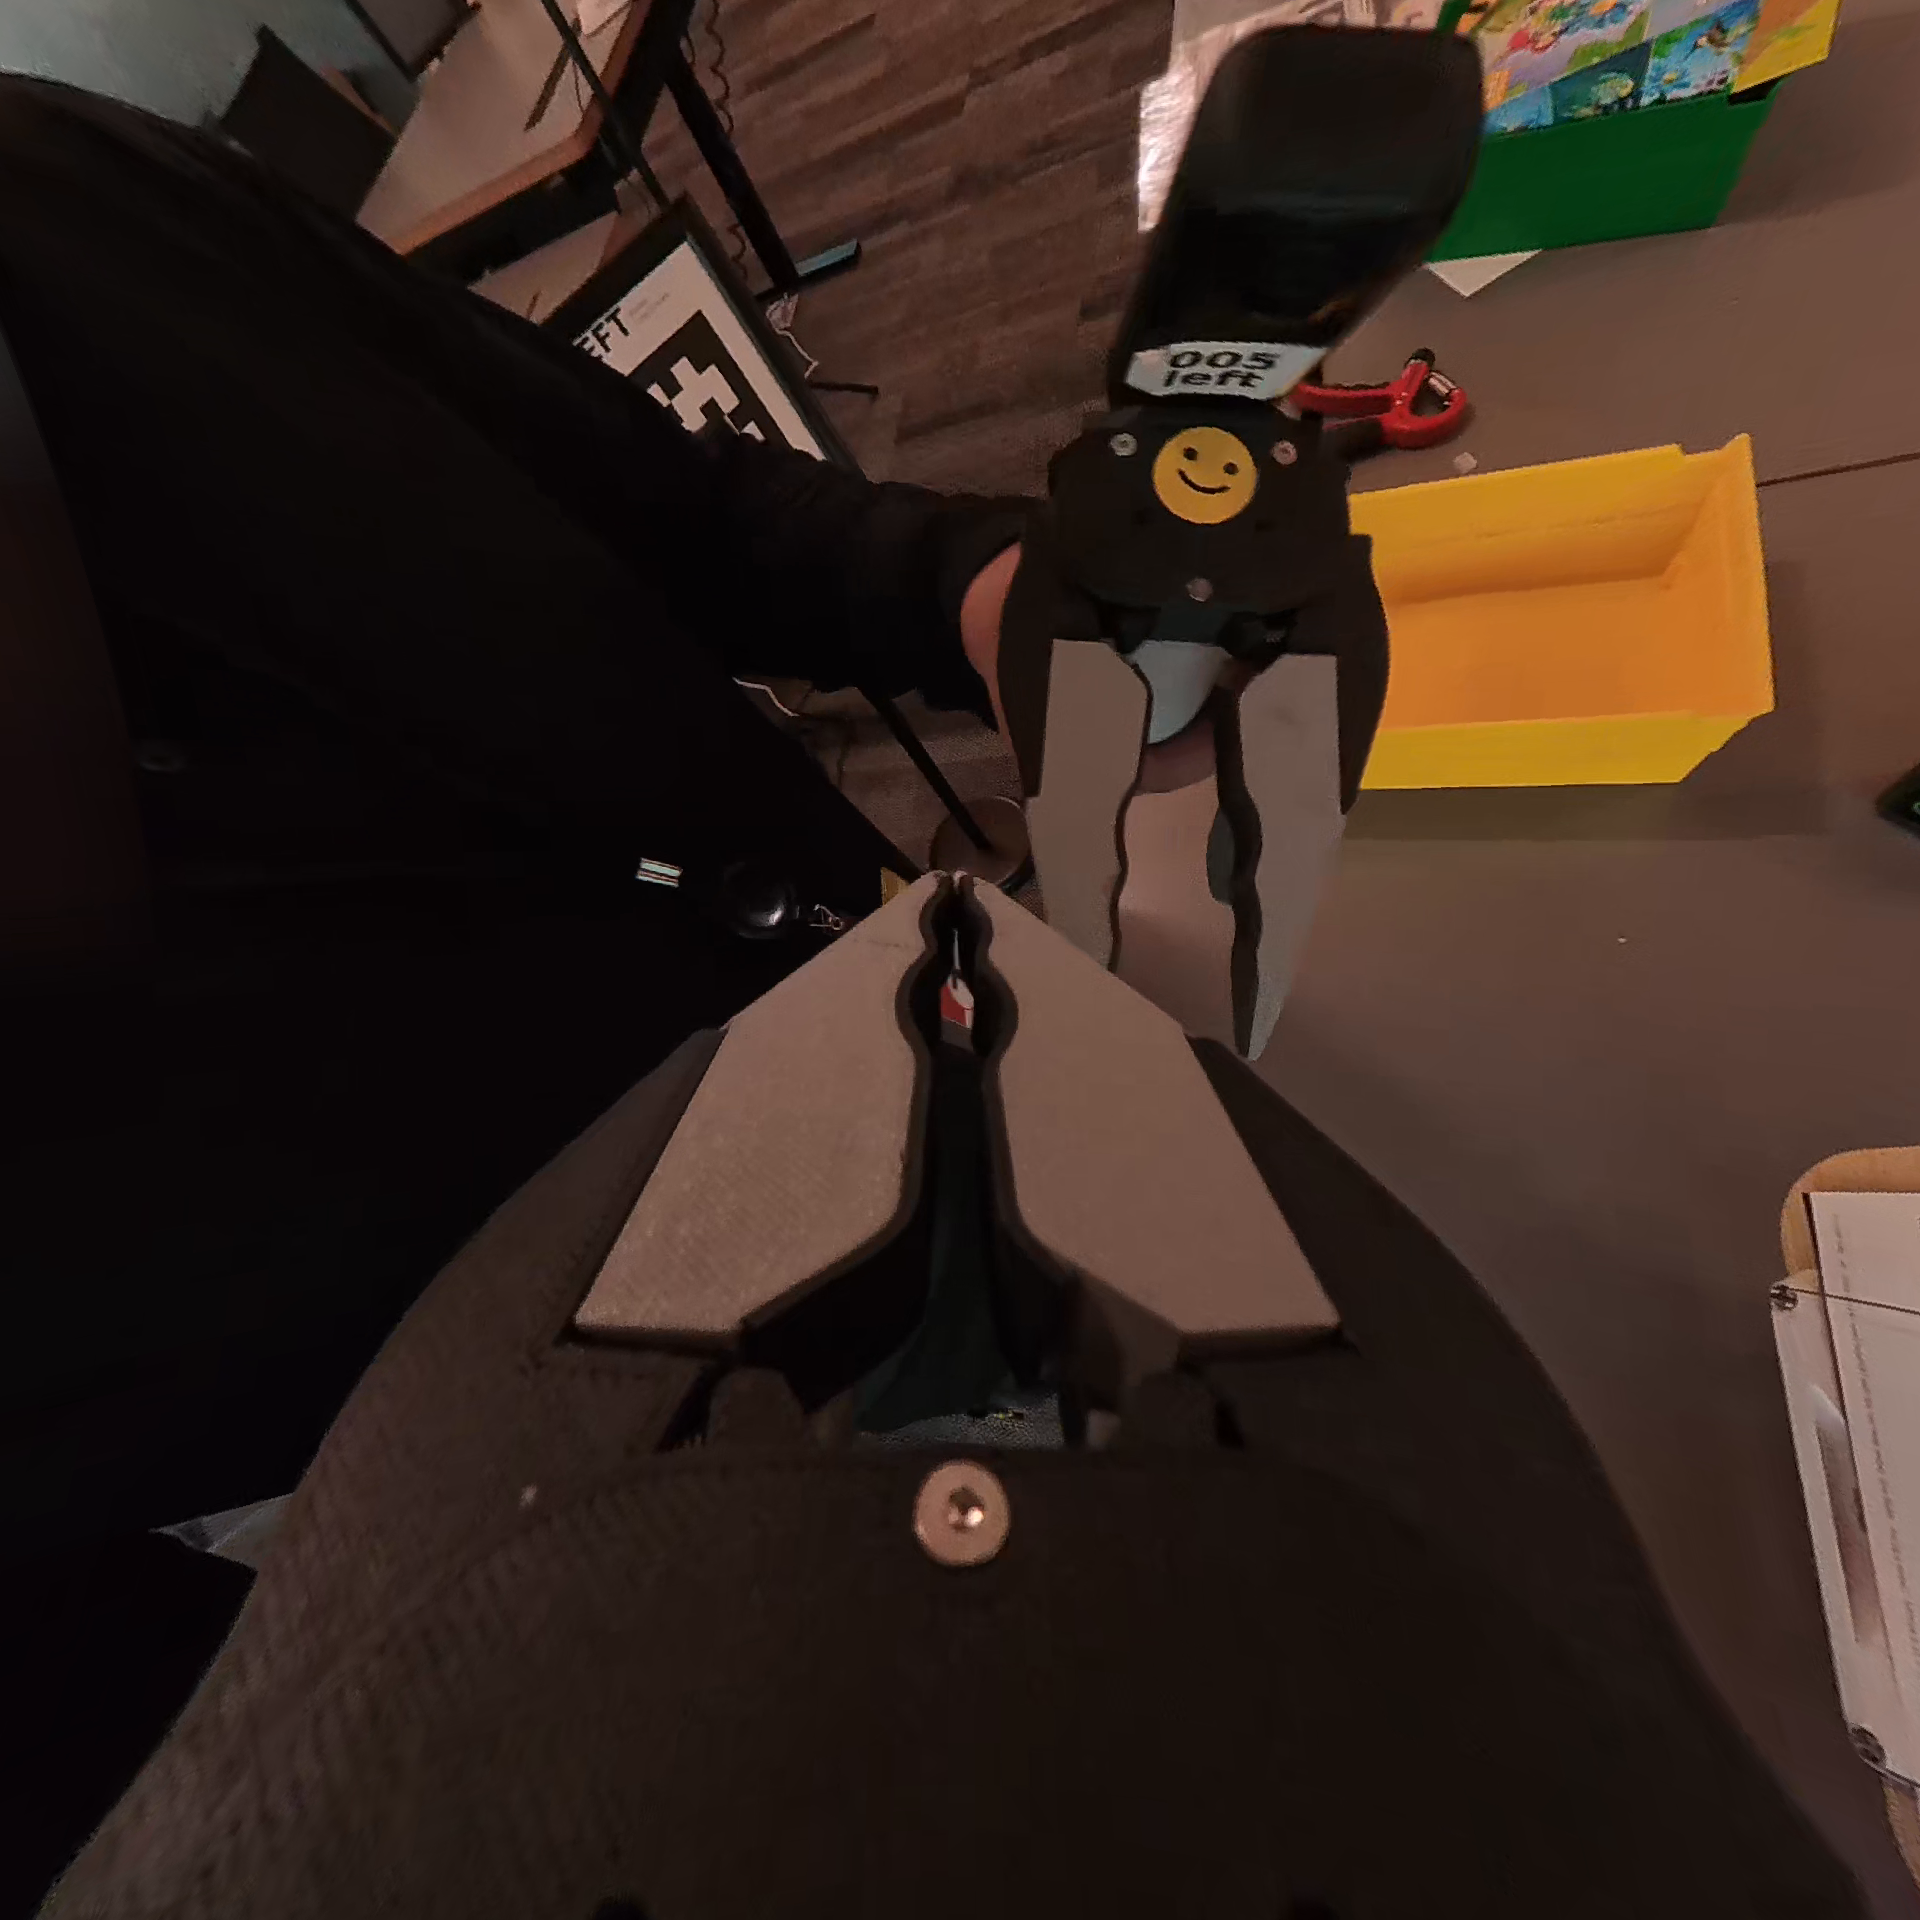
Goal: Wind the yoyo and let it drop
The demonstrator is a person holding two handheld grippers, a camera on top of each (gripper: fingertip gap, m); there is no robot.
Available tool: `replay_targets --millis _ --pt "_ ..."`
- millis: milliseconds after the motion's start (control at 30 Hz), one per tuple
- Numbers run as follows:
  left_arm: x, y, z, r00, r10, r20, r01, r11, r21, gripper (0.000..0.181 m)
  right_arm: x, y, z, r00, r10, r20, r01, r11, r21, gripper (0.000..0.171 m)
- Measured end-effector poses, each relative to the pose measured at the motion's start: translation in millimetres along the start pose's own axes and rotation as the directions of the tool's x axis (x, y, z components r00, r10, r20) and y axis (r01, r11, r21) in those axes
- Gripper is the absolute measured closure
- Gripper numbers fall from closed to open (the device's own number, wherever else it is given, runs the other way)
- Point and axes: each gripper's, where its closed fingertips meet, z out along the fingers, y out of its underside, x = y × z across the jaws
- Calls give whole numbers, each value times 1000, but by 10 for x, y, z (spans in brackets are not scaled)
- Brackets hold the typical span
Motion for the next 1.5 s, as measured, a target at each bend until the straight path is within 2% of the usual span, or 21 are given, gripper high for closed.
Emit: replay_targets --millis 100,267,333,400,533,700,800,867,933,1000,1033,1167,1333,1500 --pt "36 22 24 998 15 -59 -15 1000 4 165 -19 -18 -45 1000 -4 -8 4 1000 9 171" --pt "254 -45 79 989 56 -134 -50 998 48 163 -2 38 -94 1000 28 -13 -28 999 25 171" --pt "191 -21 110 993 77 -93 -75 997 27 172 6 73 -94 999 40 -17 -40 999 28 171" --pt "111 88 152 994 90 -63 -92 995 -26 178 -18 74 -108 999 42 -17 -41 998 40 171" --pt "131 318 186 993 45 -107 -53 995 -81 167 -94 41 -199 999 34 -23 -32 997 69 171" --pt "137 608 62 992 19 -122 -32 993 -111 167 -210 24 -312 999 35 -12 -34 994 101 171" --pt "29 783 37 995 5 -96 -16 993 -119 181 -337 -8 -345 1000 20 20 -22 992 123 171" --pt "-52 877 92 996 -14 -88 5 994 -107 181 -444 -52 -366 999 7 54 -15 989 145 171" --pt "2 896 163 984 -76 -161 63 994 -85 178 -464 -41 -368 999 9 43 -14 991 132 171" --pt "40 794 205 969 -127 -214 121 992 -40 158 -434 13 -364 1000 15 15 -16 995 98 171" --pt "51 740 214 966 -122 -227 120 993 -21 159 -426 31 -367 1000 24 13 -25 996 90 171" --pt "63 546 306 981 -25 -192 26 1000 3 157 -370 72 -385 998 58 3 -58 994 93 171" --pt "71 507 524 985 57 -162 -71 994 -78 152 -339 114 -379 996 88 15 -89 990 111 171" --pt "290 596 581 956 25 -293 -61 992 -114 154 -352 145 -396 995 96 10 -96 988 120 171"
